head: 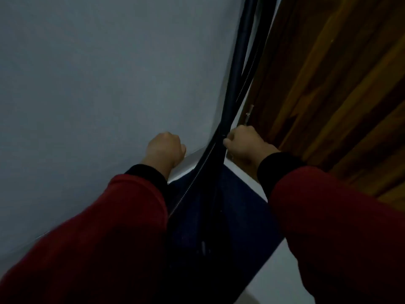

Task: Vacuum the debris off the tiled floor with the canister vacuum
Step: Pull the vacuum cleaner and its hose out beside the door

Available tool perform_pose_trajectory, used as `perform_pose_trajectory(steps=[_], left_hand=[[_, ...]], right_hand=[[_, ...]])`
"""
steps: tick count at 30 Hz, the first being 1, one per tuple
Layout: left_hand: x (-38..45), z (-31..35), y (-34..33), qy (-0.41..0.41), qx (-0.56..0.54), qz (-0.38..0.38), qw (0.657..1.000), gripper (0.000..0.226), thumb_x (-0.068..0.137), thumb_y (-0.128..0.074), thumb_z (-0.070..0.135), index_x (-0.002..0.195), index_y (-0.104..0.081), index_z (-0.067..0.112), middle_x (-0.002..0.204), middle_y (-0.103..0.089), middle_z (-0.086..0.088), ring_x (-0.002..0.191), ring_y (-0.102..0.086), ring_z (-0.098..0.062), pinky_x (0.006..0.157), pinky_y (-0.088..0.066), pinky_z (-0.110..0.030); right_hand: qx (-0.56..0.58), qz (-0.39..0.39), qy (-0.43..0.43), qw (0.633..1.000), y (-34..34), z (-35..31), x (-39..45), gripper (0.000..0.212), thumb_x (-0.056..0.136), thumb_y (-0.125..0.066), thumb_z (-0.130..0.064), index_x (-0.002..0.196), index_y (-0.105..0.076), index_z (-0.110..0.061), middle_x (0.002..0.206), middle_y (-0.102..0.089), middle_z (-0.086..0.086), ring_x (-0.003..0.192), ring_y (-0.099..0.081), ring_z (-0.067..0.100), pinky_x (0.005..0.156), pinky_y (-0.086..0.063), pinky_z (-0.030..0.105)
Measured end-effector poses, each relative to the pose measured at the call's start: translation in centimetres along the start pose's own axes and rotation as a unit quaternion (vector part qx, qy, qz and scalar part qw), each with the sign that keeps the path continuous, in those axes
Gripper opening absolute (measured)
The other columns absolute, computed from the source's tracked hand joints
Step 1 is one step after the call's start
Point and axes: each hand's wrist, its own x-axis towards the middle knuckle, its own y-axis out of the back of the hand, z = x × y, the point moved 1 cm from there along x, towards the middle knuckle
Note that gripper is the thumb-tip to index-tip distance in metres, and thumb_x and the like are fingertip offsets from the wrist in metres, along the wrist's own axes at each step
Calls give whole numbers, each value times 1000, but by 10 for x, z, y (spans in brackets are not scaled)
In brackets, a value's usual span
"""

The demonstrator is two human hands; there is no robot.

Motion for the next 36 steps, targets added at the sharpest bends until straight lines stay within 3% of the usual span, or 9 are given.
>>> perform_pose_trajectory(steps=[2, 7, 10, 14, 17, 23, 28, 34, 36], left_hand=[[-2, -5, -20, 4, -11, 3, 1000, 43, 99, -32, 29, 104, -58, -6, 112, -59, -25, 102, -56, -37, 73, -43, -35], [-4, -5, -53, 20, -78, -22, 996, 48, 98, -33, 34, 109, -59, -5, 116, -59, -27, 107, -56, -39, 85, -46, -38], [8, -3, -67, 22, -147, -30, 988, 46, 98, -35, 37, 109, -60, -1, 116, -63, -22, 107, -57, -36, 84, -45, -34], [25, 9, -84, 11, -276, -66, 959, 49, 100, -34, 38, 128, -53, 4, 133, -56, -19, 124, -48, -33, 101, -36, -31], [36, 23, -94, -11, -371, -98, 923, 48, 100, -34, 39, 134, -50, 9, 137, -54, -16, 126, -48, -29, 93, -35, -22], [67, 43, -106, -35, -465, -137, 874, 48, 99, -34, 42, 131, -48, 9, 127, -59, -14, 110, -57, -24, 80, -35, -21], [76, 39, -111, -1, -566, -120, 815, 35, 98, -44, 33, 120, -57, 9, 102, -65, -10, 86, -62, -24, 73, -46, -28], [67, 21, -102, 20, -667, -41, 743, 30, 97, -49, 24, 122, -57, 10, 103, -65, -4, 89, -60, -15, 74, -48, -20], [61, 17, -97, 12, -686, -24, 727, 25, 96, -50, 23, 119, -57, 15, 94, -65, 8, 82, -61, -4, 64, -48, -7]], right_hand=[[48, 41, 29, 998, -13, 0, 3, 35, 96, -48, -21, 122, -61, -3, 122, -61, 16, 112, -56, 28, 96, -46, 34], [149, 59, 108, 981, -29, -3, 8, 47, 93, -54, -14, 139, -47, -17, 144, -47, 4, 131, -42, 18, 100, -26, 15], [149, 91, 133, 976, -26, 0, 22, 51, 93, -55, -14, 141, -43, -25, 147, -42, 0, 135, -36, 16, 102, -21, 15], [164, 141, 147, 965, -31, 6, 38, 55, 92, -58, -14, 142, -40, -30, 148, -40, -4, 131, -32, 3, 103, -21, 17], [157, 133, 171, 963, -36, 8, 48, 60, 92, -59, -14, 145, -36, -30, 148, -39, -6, 119, -26, -8, 102, -18, 14], [135, 127, 214, 959, -38, 4, 81, 61, 91, -60, -15, 145, -35, -28, 149, -39, -3, 136, -32, 9, 108, -22, 21], [141, 129, 210, 959, -42, 3, 91, 62, 89, -64, -18, 144, -37, -28, 136, -52, -3, 121, -48, 12, 100, -37, 27], [170, 178, 208, 947, -51, 2, 79, 60, 85, -69, -28, 139, -43, -32, 103, -59, -4, 91, -54, 10, 79, -41, 20], [173, 196, 203, 944, -58, -2, 73, 58, 85, -67, -34, 138, -44, -35, 95, -57, -3, 84, -52, 10, 74, -43, 23]])
